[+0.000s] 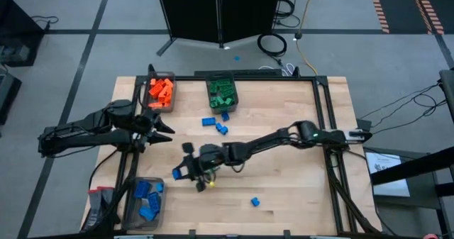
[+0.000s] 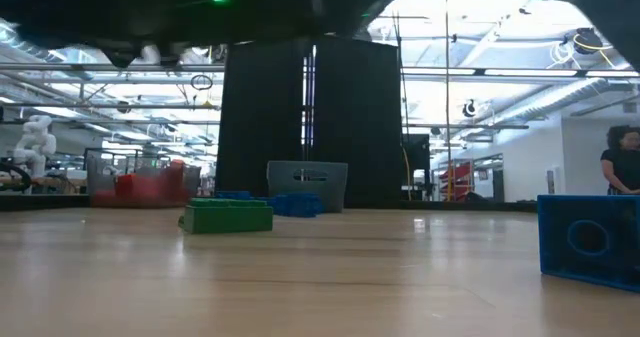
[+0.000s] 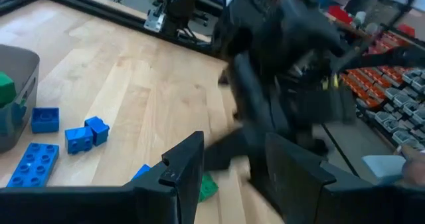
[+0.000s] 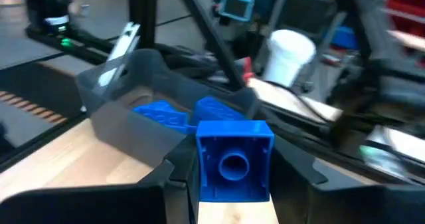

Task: Sort blocks
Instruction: Put the blue game piece into the bottom left black transparent bin

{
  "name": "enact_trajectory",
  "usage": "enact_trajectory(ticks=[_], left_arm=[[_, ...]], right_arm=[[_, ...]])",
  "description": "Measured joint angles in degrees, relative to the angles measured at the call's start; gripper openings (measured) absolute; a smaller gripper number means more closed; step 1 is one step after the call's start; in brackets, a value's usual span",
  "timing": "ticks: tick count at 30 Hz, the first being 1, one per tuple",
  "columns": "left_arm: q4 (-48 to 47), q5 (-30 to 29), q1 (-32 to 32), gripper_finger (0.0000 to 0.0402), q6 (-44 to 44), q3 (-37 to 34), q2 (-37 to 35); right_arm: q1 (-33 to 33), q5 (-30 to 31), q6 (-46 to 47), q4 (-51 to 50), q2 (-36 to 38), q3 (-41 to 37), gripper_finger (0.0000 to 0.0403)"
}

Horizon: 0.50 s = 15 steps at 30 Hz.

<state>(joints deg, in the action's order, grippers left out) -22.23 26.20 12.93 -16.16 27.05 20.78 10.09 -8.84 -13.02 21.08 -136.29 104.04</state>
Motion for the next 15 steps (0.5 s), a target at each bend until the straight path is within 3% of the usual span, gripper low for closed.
enact_trajectory(ticks=[8, 15], left_arm=[[0.1, 0.2, 0.0, 0.0160, 0.0, 0.0, -1.2], [-0.3, 0.2, 0.0, 0.0160, 0.0, 0.0, -1.7]], right_arm=[[-0.2, -7.8, -1.2, -7.9, -11.9, 21.8, 0.0111], [-0.3, -13.3, 0.7, -7.1, -18.7, 31.1, 0.0111]])
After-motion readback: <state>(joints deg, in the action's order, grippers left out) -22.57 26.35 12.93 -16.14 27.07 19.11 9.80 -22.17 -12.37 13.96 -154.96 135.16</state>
